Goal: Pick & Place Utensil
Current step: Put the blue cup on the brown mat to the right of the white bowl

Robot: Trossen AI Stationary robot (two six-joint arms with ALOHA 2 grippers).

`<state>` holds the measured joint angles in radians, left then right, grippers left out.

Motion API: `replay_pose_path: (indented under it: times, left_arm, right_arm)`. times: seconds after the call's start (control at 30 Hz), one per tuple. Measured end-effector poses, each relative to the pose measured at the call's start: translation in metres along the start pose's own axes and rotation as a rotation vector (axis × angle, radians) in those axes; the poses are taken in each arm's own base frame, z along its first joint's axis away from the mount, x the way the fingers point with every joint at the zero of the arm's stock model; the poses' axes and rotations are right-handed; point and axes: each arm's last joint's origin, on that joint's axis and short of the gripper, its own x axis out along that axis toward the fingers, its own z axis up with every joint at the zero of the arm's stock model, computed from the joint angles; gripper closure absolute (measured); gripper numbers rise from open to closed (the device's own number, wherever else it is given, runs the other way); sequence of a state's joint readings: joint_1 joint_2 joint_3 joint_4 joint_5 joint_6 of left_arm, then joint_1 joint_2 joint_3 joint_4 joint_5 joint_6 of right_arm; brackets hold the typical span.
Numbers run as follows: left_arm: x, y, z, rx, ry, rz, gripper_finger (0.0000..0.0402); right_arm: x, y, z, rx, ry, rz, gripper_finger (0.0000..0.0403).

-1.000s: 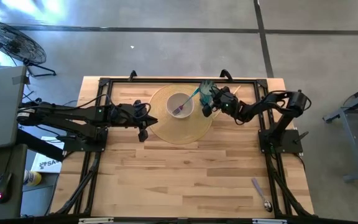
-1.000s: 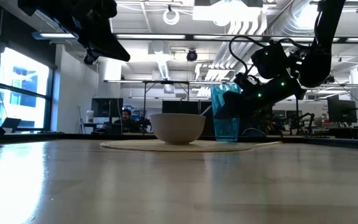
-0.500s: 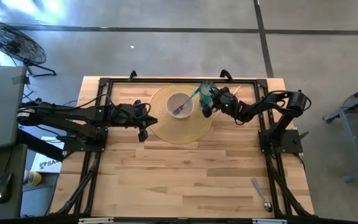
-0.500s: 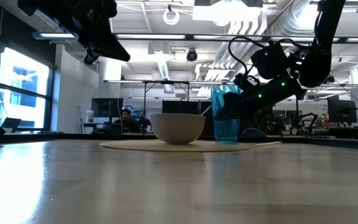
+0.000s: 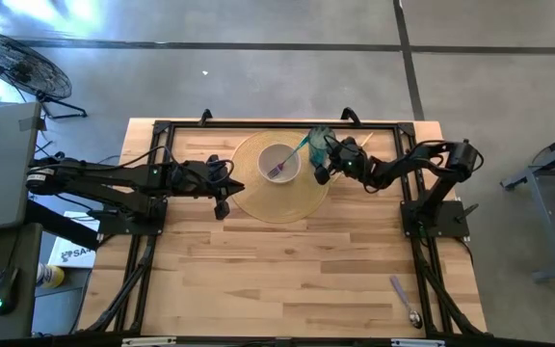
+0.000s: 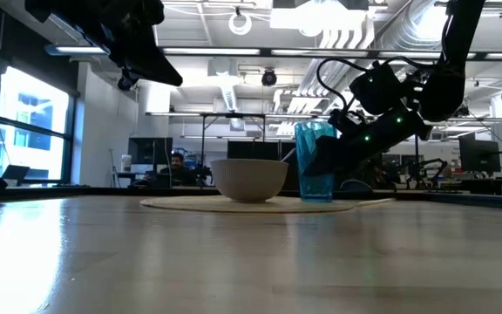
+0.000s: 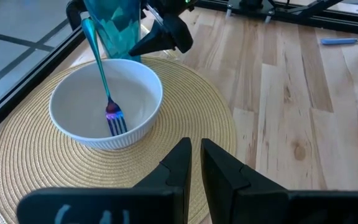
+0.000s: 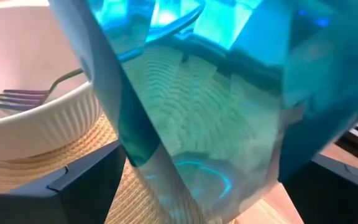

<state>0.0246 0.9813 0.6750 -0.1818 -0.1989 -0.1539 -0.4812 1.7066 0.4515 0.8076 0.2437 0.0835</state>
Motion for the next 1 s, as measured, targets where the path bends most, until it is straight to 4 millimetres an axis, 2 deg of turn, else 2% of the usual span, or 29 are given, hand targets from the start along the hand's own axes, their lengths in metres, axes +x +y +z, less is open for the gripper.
replay_pose_path:
  times: [0.27,0.67,1.0]
  left_arm:
    - [0.000,0.000,0.000,0.000,0.000,0.000,0.0369]
    - [0.000,0.000,0.000,0.000,0.002,-0.007,0.0369]
    - [0.000,0.000,0.000,0.000,0.002,-0.007,0.0369]
  right_arm:
    - [0.000,0.000,-0.005,0.001,0.054,0.006,0.0008]
    - [-0.001,0.005,-0.003,-0.013,0.022,0.016,0.0011]
    - [-0.017,0.006,0.014,-0.031,-0.013,-0.010,0.0011]
